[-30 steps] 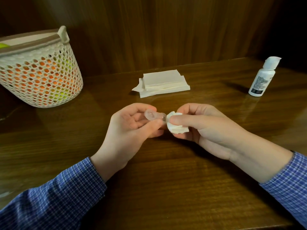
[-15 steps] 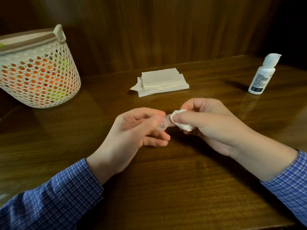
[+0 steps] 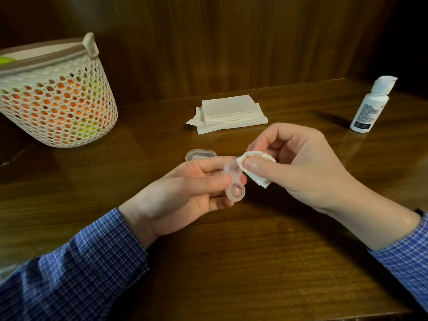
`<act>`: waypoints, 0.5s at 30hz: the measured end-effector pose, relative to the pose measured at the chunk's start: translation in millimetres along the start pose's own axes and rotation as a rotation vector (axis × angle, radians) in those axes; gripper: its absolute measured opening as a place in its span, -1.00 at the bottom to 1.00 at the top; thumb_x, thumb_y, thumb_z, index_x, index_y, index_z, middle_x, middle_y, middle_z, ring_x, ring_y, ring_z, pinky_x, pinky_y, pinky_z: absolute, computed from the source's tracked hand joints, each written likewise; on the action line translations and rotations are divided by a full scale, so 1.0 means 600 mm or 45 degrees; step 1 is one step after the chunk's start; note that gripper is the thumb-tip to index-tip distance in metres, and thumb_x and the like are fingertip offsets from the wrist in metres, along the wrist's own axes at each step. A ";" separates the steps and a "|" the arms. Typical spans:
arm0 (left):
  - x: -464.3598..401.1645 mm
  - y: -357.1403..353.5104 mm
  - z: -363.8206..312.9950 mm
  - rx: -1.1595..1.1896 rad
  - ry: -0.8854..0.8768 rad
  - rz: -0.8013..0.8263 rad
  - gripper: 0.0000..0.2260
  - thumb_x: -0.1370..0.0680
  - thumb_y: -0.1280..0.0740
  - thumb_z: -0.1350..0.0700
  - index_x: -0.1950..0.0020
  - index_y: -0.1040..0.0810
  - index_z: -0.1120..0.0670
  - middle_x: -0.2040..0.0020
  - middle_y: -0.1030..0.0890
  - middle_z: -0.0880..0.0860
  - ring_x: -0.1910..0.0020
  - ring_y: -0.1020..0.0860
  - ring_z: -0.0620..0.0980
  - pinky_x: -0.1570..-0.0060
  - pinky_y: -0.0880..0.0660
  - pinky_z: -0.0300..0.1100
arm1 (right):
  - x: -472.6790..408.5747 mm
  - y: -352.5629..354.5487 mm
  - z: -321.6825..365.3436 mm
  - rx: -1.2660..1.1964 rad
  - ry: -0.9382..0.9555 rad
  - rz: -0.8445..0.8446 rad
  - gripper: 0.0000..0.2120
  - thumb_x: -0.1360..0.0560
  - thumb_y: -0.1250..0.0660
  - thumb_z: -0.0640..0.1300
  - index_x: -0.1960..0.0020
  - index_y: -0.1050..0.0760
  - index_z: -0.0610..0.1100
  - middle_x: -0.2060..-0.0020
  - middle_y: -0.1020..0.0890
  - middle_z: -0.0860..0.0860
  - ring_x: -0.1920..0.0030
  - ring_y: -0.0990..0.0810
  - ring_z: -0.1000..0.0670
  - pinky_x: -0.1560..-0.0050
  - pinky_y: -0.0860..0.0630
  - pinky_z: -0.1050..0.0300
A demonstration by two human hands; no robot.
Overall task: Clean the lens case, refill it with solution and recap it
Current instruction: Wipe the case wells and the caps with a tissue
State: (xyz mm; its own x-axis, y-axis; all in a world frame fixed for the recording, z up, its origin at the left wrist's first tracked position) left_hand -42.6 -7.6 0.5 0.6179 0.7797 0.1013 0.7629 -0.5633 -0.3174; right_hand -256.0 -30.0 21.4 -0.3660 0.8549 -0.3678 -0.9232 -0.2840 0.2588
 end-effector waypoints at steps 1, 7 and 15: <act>0.000 0.000 -0.001 0.007 -0.020 -0.007 -0.67 -0.61 -0.41 0.12 -0.37 -0.57 0.12 0.00 -0.60 -0.02 0.03 -0.59 -0.14 -0.04 -0.55 -0.21 | 0.000 0.000 -0.001 0.019 -0.005 -0.043 -0.89 -0.45 -0.55 -0.16 0.08 -0.64 -0.14 0.19 -0.71 -0.07 0.21 -0.66 -0.10 0.25 -0.62 0.13; -0.001 0.001 0.007 -0.101 -0.166 -0.178 -0.64 -0.57 -0.40 0.21 -0.37 -0.58 0.19 -0.01 -0.68 0.08 -0.01 -0.66 0.00 -0.07 -0.60 -0.10 | -0.001 -0.007 -0.005 0.033 -0.105 -0.055 -0.88 -0.41 -0.54 -0.09 0.10 -0.66 -0.09 0.22 -0.70 -0.01 0.23 -0.64 0.06 0.22 -0.60 0.21; -0.001 -0.011 0.008 -0.290 -0.270 -0.475 -0.64 -0.44 -0.48 0.12 -0.22 -0.67 0.15 -0.09 -0.73 0.22 -0.07 -0.73 0.17 0.05 -0.69 -0.08 | 0.001 -0.016 -0.005 -0.228 -0.355 -0.024 -0.85 -0.36 -0.55 -0.16 0.11 -0.67 -0.18 0.25 -0.70 -0.06 0.25 -0.64 0.03 0.22 -0.58 0.24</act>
State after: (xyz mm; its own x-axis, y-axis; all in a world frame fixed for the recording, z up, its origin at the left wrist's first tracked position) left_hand -48.8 -3.3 -2.1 0.2602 0.9650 -0.0328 0.9618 -0.2620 -0.0791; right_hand -247.5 -28.0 16.2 -0.3252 0.9397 -0.1058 -0.9446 -0.3174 0.0836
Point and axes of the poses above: each hand's wrist, its own x-axis away from the middle knuckle, its own y-axis out of the back of the hand, z = x × y, the point moved 1 cm from there along -x, towards the middle knuckle
